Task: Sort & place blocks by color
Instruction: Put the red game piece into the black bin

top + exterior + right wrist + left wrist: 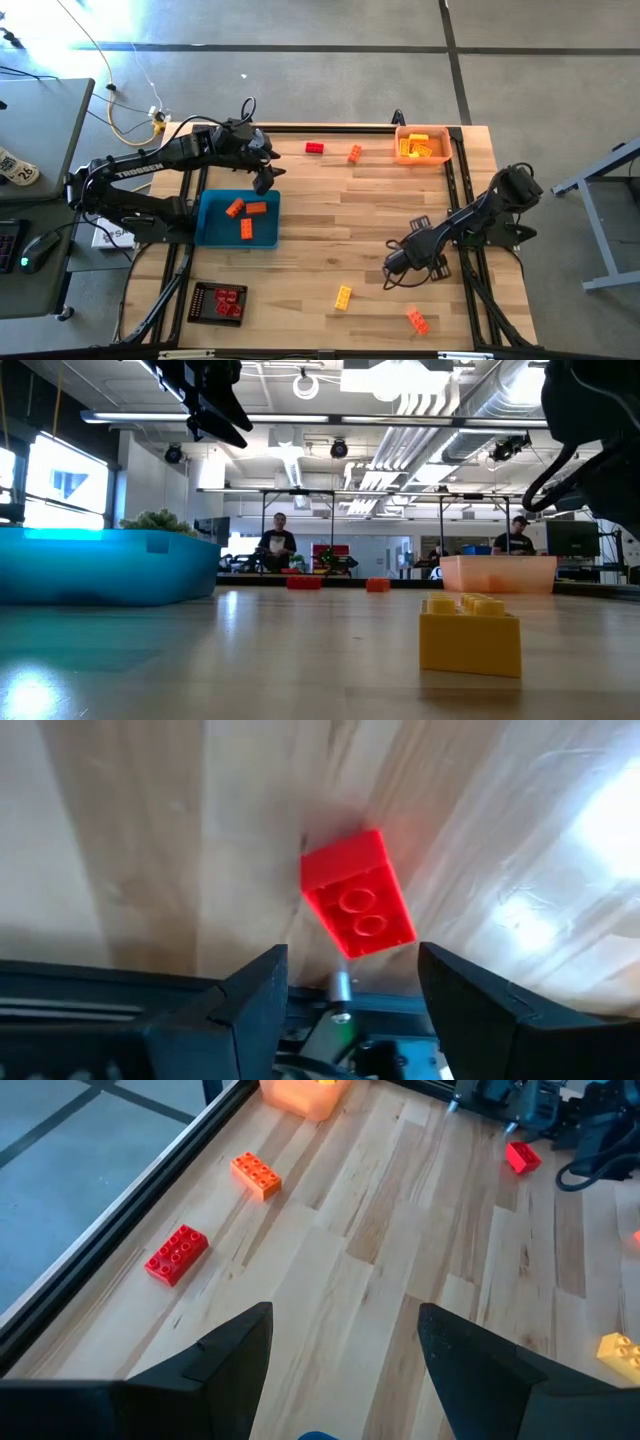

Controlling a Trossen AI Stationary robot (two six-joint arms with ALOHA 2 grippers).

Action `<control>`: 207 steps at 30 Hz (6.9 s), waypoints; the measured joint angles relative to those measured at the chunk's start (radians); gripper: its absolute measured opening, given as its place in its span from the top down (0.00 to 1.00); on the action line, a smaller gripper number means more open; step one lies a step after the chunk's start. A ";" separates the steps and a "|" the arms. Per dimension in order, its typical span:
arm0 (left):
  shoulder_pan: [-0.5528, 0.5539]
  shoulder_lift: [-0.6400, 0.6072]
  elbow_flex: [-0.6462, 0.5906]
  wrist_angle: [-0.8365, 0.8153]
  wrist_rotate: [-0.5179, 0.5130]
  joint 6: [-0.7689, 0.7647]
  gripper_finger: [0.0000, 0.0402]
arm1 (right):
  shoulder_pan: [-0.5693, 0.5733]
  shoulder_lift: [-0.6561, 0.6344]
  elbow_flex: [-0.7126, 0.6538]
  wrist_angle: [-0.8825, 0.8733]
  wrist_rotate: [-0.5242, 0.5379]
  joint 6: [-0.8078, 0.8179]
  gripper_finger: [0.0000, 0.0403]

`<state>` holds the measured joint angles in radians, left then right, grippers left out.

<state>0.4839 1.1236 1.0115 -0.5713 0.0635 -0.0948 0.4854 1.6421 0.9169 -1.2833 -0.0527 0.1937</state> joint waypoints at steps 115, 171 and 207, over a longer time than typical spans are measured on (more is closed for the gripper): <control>-0.233 0.000 0.000 0.379 0.317 0.018 0.40 | -0.363 0.000 0.484 1.270 0.207 0.139 0.72; -0.221 0.055 0.001 0.466 0.318 0.006 0.72 | -0.401 0.000 0.482 1.250 0.200 0.142 0.57; -0.225 0.056 -0.002 0.215 0.156 0.110 0.72 | -0.401 0.000 0.486 1.122 0.225 0.140 0.44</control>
<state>0.2588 1.1801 1.0092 -0.3562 0.2196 0.0152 0.0849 1.6421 1.4033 -0.1613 0.1722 0.3333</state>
